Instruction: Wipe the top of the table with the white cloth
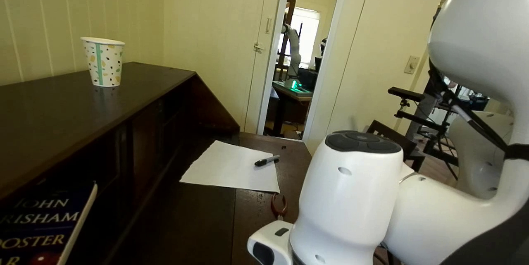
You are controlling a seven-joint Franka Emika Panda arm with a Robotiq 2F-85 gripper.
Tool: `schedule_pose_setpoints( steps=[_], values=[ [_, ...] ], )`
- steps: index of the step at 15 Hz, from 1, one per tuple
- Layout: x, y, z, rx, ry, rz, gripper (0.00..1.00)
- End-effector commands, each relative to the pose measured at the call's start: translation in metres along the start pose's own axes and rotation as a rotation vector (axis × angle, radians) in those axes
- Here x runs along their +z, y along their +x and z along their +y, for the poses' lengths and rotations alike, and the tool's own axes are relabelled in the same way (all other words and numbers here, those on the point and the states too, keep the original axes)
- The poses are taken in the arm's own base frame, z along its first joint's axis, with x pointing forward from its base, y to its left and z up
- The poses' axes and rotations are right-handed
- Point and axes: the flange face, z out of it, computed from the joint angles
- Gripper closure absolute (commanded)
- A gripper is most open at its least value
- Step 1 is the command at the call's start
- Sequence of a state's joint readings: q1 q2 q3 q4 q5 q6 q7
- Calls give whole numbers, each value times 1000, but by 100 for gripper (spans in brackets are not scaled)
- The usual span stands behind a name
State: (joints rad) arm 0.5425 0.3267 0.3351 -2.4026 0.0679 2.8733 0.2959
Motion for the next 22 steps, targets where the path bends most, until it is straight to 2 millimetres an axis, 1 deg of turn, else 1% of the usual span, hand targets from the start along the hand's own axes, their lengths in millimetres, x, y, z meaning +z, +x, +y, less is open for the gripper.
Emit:
schedule_pose_setpoints(
  steps=[1,3,6,10,12,14,15,16,18,19,20,22],
  values=[
    [-33,10,13,-25,-48,64,100],
    [-51,17,23,-42,-68,104,100],
    [-89,30,37,-92,-115,192,100],
    [-155,50,67,-205,-240,309,100],
    [-189,63,74,-270,-283,376,100],
    [-218,83,70,-340,-299,426,100],
    [-227,99,59,-385,-255,430,100],
    [-233,111,40,-425,-224,436,100],
    [-260,136,10,-523,-188,398,100],
    [-274,145,11,-565,-185,360,100],
    [-280,156,11,-601,-188,318,100],
    [-310,171,7,-659,-233,255,100]
  ],
)
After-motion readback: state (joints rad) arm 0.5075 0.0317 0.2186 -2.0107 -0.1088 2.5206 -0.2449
